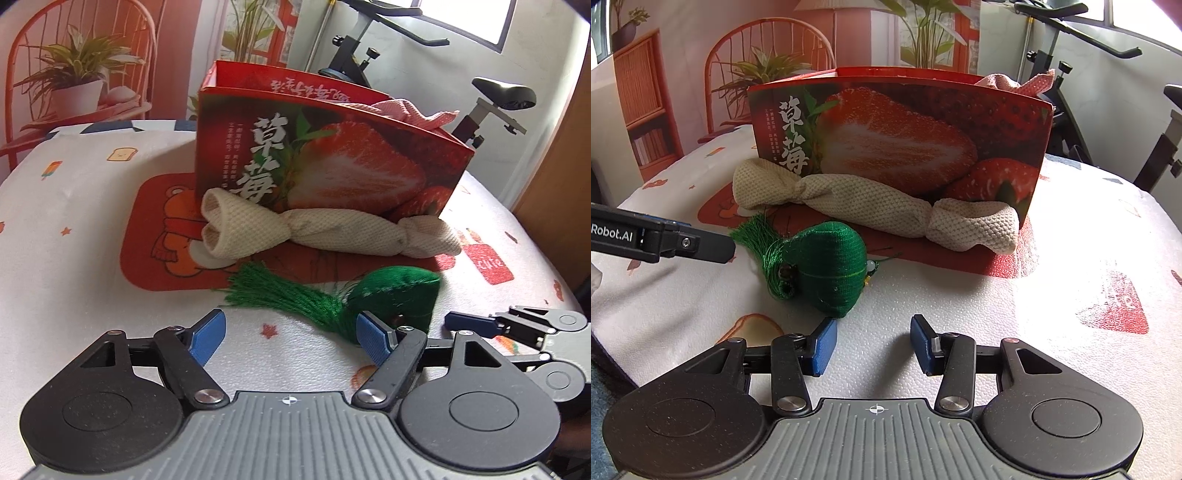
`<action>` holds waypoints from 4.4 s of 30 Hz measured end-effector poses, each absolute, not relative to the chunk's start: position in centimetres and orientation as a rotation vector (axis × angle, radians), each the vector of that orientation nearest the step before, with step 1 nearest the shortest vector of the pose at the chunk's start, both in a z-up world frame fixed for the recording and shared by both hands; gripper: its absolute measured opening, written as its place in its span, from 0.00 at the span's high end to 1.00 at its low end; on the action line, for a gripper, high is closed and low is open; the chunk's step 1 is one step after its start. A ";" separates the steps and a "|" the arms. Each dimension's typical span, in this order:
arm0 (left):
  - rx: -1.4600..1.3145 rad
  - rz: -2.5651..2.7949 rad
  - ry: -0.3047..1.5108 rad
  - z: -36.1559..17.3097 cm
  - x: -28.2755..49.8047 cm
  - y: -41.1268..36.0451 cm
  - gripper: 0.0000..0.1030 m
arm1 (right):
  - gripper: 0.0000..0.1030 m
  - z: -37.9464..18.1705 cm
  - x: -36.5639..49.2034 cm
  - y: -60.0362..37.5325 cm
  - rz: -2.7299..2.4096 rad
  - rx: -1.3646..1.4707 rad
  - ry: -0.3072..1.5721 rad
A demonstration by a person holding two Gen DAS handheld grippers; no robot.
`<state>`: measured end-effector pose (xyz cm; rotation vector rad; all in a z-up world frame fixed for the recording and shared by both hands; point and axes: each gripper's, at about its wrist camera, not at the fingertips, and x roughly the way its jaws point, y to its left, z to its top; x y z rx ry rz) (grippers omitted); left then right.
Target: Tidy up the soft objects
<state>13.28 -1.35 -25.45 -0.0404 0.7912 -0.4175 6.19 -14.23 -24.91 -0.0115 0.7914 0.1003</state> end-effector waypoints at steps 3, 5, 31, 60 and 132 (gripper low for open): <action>-0.043 -0.448 0.790 -25.1 13.3 -2.0 0.23 | 0.60 -24.9 6.2 -14.2 0.100 -0.012 0.789; -0.047 -0.473 0.793 -24.9 13.3 -2.4 0.23 | 0.59 -24.9 6.3 -14.2 0.100 -0.013 0.788; -0.275 -0.706 0.943 -27.6 18.9 -6.0 0.31 | 0.57 -25.0 9.2 -12.6 0.248 -0.095 0.761; -0.252 -0.704 0.562 -9.7 21.9 -4.6 0.33 | 0.64 -9.5 14.3 -13.3 0.253 -0.164 0.433; -0.073 -0.473 0.668 -20.6 19.2 1.5 0.82 | 0.87 -20.2 11.2 -21.0 0.043 0.072 0.574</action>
